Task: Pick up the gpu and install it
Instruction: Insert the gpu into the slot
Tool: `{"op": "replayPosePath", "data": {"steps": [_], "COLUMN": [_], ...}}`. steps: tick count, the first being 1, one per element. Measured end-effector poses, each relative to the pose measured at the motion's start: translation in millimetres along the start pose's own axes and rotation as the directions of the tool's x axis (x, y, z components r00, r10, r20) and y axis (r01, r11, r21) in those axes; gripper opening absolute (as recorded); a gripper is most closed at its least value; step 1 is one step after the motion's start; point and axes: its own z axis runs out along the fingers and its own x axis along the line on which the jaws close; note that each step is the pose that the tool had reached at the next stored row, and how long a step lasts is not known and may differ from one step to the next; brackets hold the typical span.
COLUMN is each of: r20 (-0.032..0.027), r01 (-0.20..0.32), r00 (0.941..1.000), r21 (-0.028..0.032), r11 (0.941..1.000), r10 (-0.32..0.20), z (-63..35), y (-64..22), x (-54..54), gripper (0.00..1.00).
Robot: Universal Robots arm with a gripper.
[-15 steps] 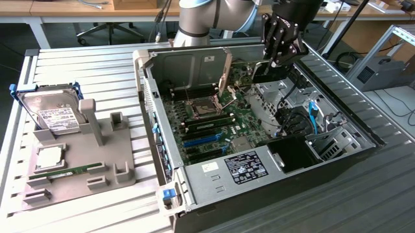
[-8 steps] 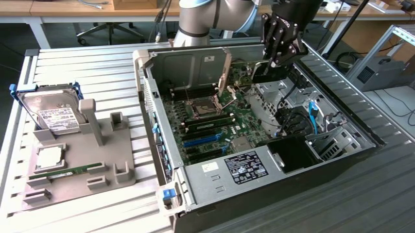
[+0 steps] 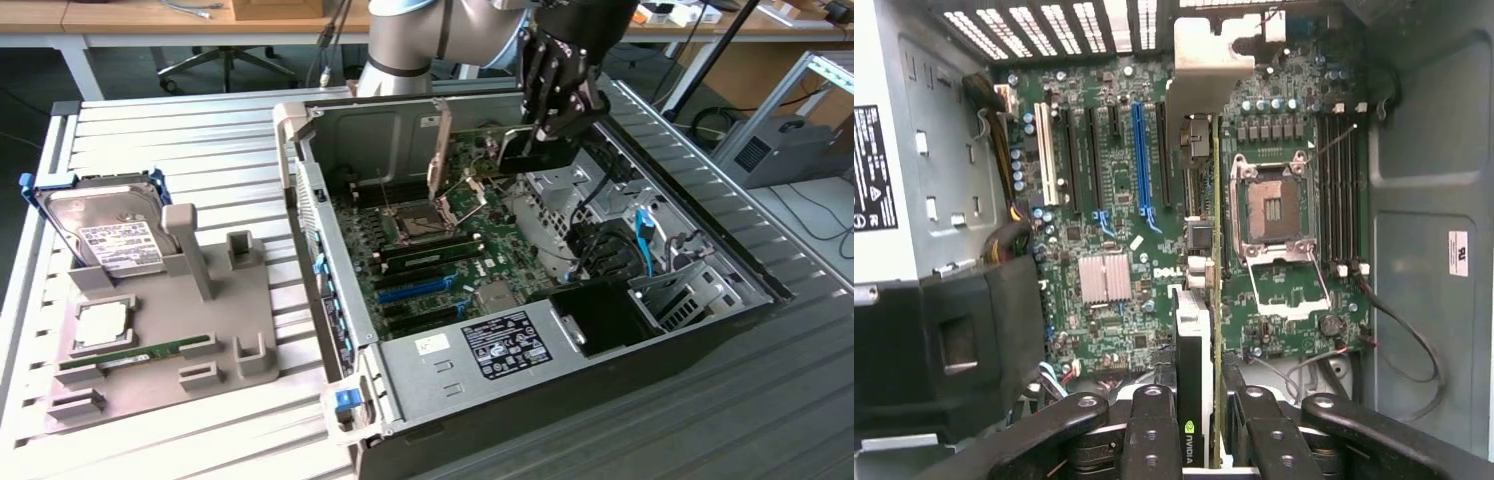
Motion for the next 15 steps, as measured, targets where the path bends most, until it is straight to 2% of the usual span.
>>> {"op": "replayPosePath", "data": {"steps": [4,15], "r20": [-0.0014,-0.0017], "r01": [-0.032,-0.043], "r00": [0.9995,0.9991], "r21": [0.0010,0.0015], "r11": [0.9995,0.9991], "r10": [0.032,0.043], "z": [-0.3,-0.2], "y": [10.3,11.5], "x": [0.4,0.5], "gripper": [0.27,0.27]}}
